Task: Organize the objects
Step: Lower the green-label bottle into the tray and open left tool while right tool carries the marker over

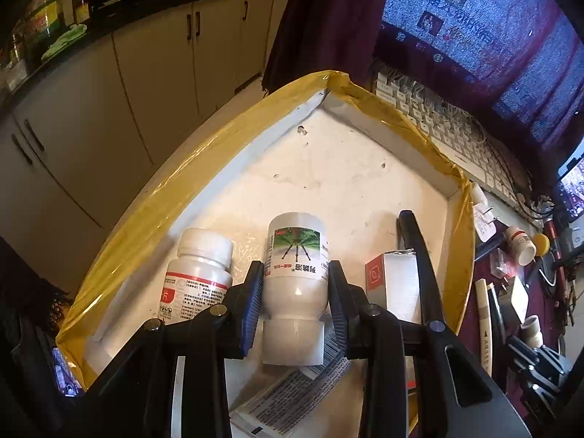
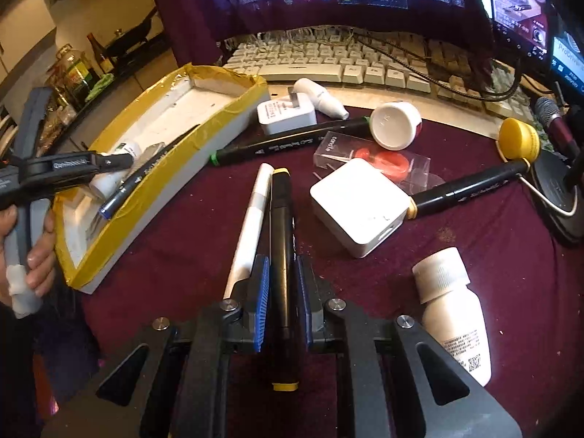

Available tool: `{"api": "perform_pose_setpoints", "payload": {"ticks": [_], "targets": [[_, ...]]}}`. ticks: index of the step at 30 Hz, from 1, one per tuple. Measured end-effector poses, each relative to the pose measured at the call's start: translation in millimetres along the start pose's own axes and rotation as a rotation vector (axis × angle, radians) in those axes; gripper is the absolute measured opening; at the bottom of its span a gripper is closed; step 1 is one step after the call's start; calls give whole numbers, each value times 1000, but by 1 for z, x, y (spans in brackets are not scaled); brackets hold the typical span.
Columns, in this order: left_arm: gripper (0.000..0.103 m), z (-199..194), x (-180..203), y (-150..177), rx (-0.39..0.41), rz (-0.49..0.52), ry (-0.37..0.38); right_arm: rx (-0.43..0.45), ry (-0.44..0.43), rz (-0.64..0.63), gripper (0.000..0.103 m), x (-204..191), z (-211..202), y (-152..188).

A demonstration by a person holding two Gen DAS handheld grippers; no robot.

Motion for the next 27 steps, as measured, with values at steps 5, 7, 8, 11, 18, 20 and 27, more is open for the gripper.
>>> {"api": "perform_pose_setpoints", "payload": {"ticks": [5, 7, 8, 11, 18, 20, 27], "targets": [[32, -1, 3, -4, -1, 15, 15, 29, 19, 20, 13, -1, -13, -3], [42, -2, 5, -6, 11, 16, 15, 51, 13, 23, 13, -4, -22, -6], [47, -4, 6, -7, 20, 11, 17, 70, 1, 22, 13, -9, -30, -10], [65, -16, 16, -9, 64, 39, 3, 107, -26, 21, 13, -20, -45, -19], [68, -32, 29, -3, 85, 88, 32, 108, -97, -20, 13, -61, -40, -57], [68, -35, 31, -4, 83, 96, 48, 93, -109, -27, 13, -72, -32, -67], [68, -40, 23, -6, 93, 64, 76, 43, -136, 9, 13, -91, -6, -93]]}}
Point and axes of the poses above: each gripper's, at about its wrist camera, not at the fingertips, and z roughly the way its jaws point, x to its right, y to its underside, the point moved 10 cm from there along z, roughly the way its jaws point, and after that the axes turned 15 degrees about -x, right-handed, at the moved point
